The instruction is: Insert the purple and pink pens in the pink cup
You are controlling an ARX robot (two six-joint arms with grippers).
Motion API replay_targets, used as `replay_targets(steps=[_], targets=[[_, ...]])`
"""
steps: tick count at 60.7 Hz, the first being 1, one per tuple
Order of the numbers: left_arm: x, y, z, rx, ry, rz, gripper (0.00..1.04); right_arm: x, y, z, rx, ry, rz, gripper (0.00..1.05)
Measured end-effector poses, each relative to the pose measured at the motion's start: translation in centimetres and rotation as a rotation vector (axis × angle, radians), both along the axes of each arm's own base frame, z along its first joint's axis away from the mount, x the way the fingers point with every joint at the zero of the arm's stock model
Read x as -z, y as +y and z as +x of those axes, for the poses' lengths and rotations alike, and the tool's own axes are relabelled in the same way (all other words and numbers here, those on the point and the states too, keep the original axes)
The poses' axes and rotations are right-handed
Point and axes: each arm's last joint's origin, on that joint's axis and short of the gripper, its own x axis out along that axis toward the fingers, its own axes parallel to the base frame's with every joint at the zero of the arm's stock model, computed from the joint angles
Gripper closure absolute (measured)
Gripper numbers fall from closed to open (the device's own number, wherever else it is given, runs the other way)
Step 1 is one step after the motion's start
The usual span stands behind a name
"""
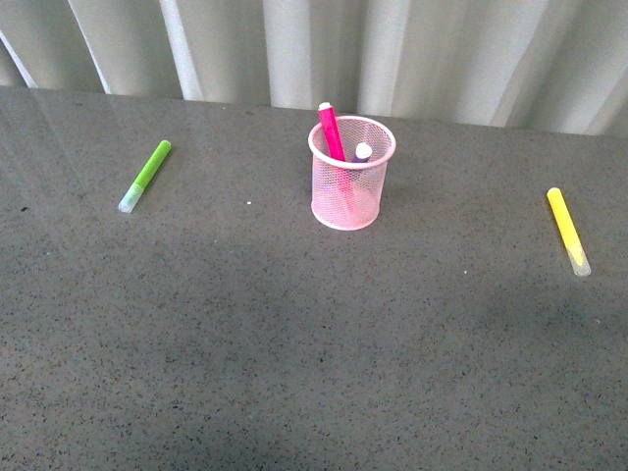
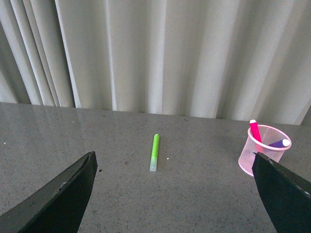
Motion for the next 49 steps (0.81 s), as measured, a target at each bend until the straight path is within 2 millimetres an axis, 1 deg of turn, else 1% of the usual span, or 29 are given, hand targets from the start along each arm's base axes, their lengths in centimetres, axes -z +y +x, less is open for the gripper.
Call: replay_targets(steps=[6,8,11,14,22,23,26,49], targets=[[0.00,0.00,0.00,0.000,0.000,0.000,0.07,0.00,0.00,0.00,0.000,0.000,0.000,0.55],[0.00,0.00,0.00,0.000,0.000,0.000,0.07,0.00,0.00,0.00,0.000,0.000,0.000,0.47],[0.00,0.00,0.00,0.000,0.000,0.000,0.07,0.00,0.00,0.00,0.000,0.000,0.000,0.40],[0.00,0.00,0.00,0.000,0.000,0.000,0.07,0.00,0.00,0.00,0.000,0.000,0.000,0.28],[0.00,0.00,0.00,0.000,0.000,0.000,0.07,0.00,0.00,0.00,0.000,0.000,0.000,0.06],[0.00,0.00,0.00,0.000,0.000,0.000,0.07,0.00,0.00,0.00,0.000,0.000,0.002,0.05],[0.00,0.00,0.00,0.000,0.000,0.000,0.07,0.00,0.00,0.00,0.000,0.000,0.002,0.08],[0.00,0.00,0.00,0.000,0.000,0.000,0.07,0.00,0.00,0.00,0.000,0.000,0.002,0.07]])
